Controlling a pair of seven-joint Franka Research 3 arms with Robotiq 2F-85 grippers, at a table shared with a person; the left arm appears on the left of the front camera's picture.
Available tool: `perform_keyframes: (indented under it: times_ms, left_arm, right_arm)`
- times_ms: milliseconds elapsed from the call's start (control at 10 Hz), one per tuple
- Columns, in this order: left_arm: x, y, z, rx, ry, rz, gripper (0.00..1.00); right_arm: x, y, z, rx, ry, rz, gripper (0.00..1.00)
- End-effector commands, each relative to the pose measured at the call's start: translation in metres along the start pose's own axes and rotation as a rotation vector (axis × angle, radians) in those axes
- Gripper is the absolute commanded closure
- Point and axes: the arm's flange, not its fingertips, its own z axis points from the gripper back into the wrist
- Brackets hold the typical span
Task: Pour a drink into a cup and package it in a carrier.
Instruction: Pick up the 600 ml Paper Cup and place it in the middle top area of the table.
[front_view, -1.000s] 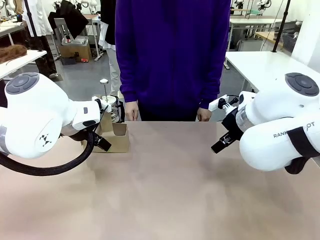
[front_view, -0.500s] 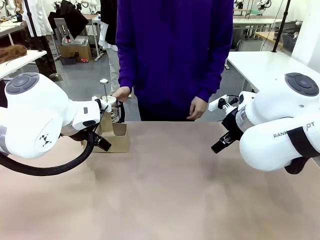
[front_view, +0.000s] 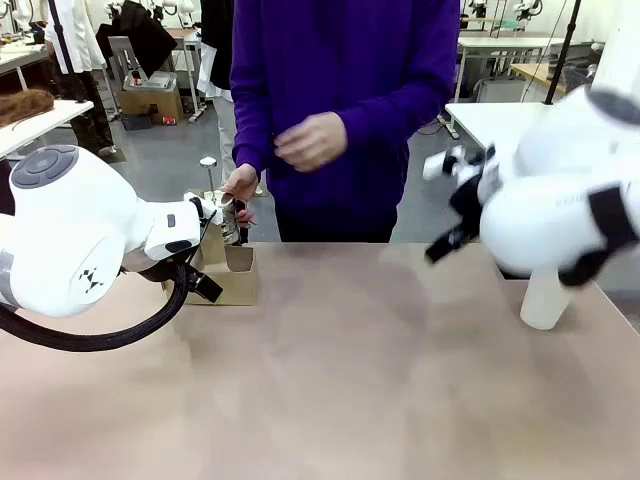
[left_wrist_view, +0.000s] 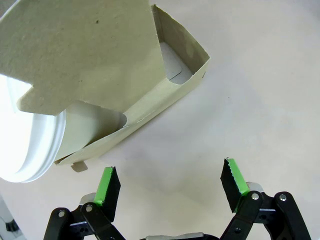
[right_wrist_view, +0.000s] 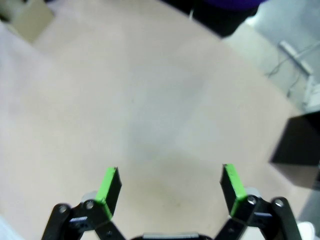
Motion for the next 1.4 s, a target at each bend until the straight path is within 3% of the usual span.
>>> perform_keyframes:
  times_ms: [0, 100, 300, 600, 700, 1000, 1300]
  left_arm:
    - [0.000, 0.000, 0.000, 0.000, 0.000, 0.000, 0.00]
    - [0.000, 0.000, 0.000, 0.000, 0.000, 0.000, 0.00]
    - [0.000, 0.000, 0.000, 0.000, 0.000, 0.000, 0.00]
    - [0.000, 0.000, 0.000, 0.000, 0.000, 0.000, 0.00]
    - [0.000, 0.000, 0.000, 0.000, 0.000, 0.000, 0.00]
    - [0.000, 0.000, 0.000, 0.000, 0.000, 0.000, 0.00]
    - [0.000, 0.000, 0.000, 0.000, 0.000, 0.000, 0.00]
  right_arm:
    - [0.051, -0.060, 0.041, 0.116, -0.019, 0.012, 0.00]
    - [0.055, -0.096, 0.063, 0.258, -0.047, 0.046, 0.00]
    - [0.034, -0.166, 0.094, 0.419, -0.194, 0.084, 0.00]
    - [-0.056, -0.245, 0.120, 0.564, -0.406, 0.136, 0.00]
    - [-0.092, -0.258, 0.117, 0.579, -0.476, 0.152, 0.00]
    - [-0.201, -0.274, 0.085, 0.606, -0.813, 0.147, 0.00]
    - [-0.248, -0.278, 0.046, 0.594, -0.955, 0.125, 0.00]
